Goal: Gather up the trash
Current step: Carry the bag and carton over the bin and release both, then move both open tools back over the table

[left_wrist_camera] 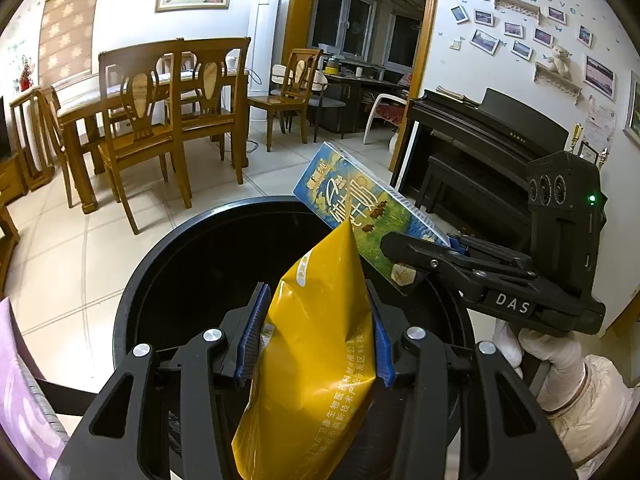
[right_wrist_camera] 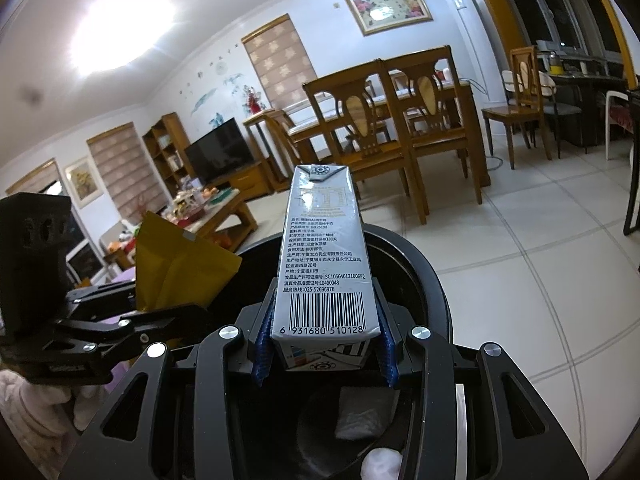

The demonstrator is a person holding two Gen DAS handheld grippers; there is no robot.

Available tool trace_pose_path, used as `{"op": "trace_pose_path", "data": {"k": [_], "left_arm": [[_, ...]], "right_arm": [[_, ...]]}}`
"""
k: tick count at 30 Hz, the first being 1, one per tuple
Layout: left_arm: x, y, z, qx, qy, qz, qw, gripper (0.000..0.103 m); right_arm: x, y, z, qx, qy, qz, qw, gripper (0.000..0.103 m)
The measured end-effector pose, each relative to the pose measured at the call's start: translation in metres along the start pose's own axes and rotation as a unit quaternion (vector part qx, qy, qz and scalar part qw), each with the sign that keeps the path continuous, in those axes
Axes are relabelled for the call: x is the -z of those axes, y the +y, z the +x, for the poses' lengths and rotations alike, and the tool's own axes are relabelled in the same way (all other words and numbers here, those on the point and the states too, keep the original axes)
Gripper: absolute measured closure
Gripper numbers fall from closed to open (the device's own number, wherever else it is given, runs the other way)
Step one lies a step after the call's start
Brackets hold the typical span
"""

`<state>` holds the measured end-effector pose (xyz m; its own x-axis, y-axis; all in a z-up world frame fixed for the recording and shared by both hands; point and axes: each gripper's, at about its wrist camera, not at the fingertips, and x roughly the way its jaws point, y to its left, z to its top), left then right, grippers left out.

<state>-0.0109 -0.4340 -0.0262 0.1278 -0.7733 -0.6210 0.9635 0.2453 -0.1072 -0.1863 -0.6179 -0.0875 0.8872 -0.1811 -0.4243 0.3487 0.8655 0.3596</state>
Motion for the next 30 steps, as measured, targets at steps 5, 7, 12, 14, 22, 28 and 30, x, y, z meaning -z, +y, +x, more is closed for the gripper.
{"op": "trace_pose_path", "data": {"k": [5,7,12,14,22,28,30], "left_arm": [[0.0,0.0,-0.001,-0.009,-0.001,0.003,0.9999,0.055],[0.0,0.001,-0.001,-0.011,-0.002,0.002,0.9999,0.055],[0.002,0.003,-0.003,-0.024,-0.007,0.0,0.9997,0.038],[0.002,0.004,-0.008,-0.03,-0.021,-0.001,0.9993,0.022],[0.001,0.009,-0.021,-0.043,-0.043,-0.011,0.9981,0.009],[0.006,0.017,-0.044,-0.053,-0.057,-0.02,0.9968,0.007],[0.01,0.021,-0.056,-0.057,-0.062,-0.023,0.9962,0.007]], "right_arm": [[0.005,0.003,0.002,0.0,0.002,-0.003,1.0,0.06],[0.006,0.003,0.002,0.001,0.003,-0.002,1.0,0.06],[0.007,0.006,-0.002,0.0,-0.005,-0.002,1.0,0.043],[0.007,0.009,-0.005,-0.001,-0.01,-0.001,1.0,0.042],[0.005,0.021,-0.014,0.001,-0.021,0.001,1.0,0.033],[-0.002,0.041,-0.02,-0.008,-0.024,-0.011,1.0,0.028],[-0.006,0.051,-0.021,-0.013,-0.025,-0.017,0.999,0.026]]}}
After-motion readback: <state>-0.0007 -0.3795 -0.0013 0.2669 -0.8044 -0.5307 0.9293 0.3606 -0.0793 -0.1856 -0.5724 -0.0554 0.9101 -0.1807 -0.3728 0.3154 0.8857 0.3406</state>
